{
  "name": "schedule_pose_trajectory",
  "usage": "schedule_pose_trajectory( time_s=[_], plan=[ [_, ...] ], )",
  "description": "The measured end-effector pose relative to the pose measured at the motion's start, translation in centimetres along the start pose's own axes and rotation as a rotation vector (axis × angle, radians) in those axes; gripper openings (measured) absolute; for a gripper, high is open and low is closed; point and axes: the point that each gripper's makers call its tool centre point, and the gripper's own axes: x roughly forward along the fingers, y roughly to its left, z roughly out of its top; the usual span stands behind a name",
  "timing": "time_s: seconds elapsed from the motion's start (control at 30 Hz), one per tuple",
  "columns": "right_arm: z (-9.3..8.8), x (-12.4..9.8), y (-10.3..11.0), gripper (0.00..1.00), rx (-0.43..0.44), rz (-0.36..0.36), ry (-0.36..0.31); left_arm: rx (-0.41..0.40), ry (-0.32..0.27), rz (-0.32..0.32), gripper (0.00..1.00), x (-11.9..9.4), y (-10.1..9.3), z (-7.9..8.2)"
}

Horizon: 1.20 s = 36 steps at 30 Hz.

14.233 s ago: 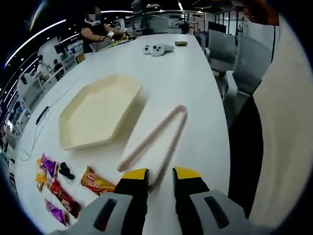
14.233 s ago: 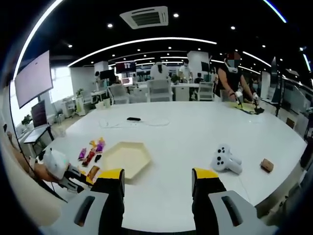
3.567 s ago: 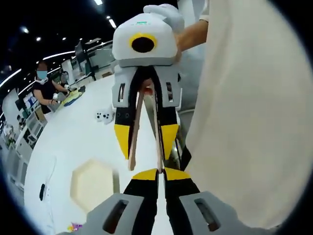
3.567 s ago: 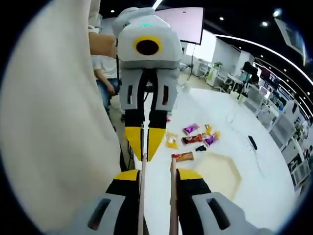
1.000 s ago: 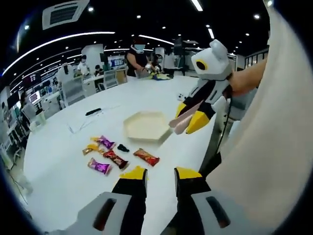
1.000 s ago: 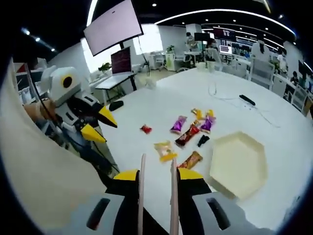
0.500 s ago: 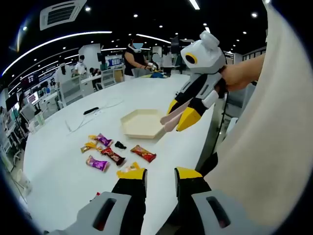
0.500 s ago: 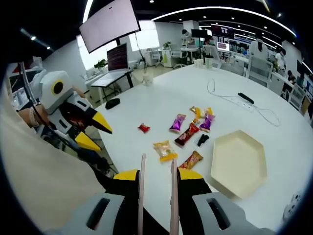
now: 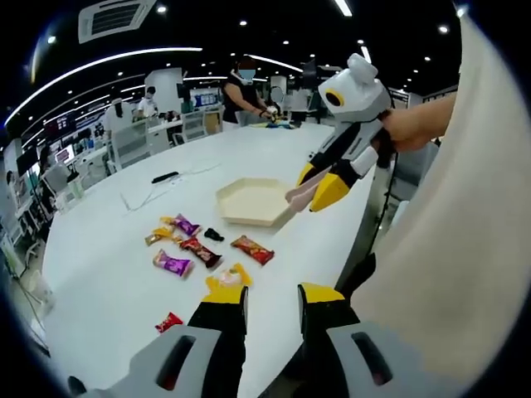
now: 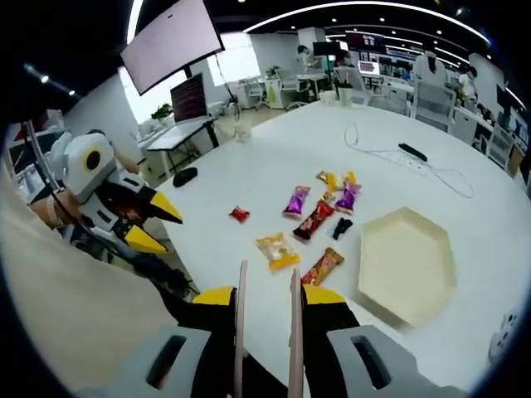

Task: Place the target food into the container with the food tongs after gripping and lifting it, then release it inside without dropping or visibly crushing the food.

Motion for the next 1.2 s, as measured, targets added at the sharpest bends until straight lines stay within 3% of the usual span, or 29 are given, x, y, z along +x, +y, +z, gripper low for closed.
schedule_pose_trajectory(
  time_s=[0.43, 1.2],
  plan=[
    [0.32, 0.23, 0.27, 0.29, -0.003, 0.014, -0.013, -0.004, -0.006, 0.004, 0.25, 0.0, 0.32, 0.04],
    [-0.62, 0.9, -0.34, 0.29, 0.014, -0.001, 0.03, -0.016, -0.005, 0.007, 0.26, -0.14, 0.24, -0.31]
  ],
)
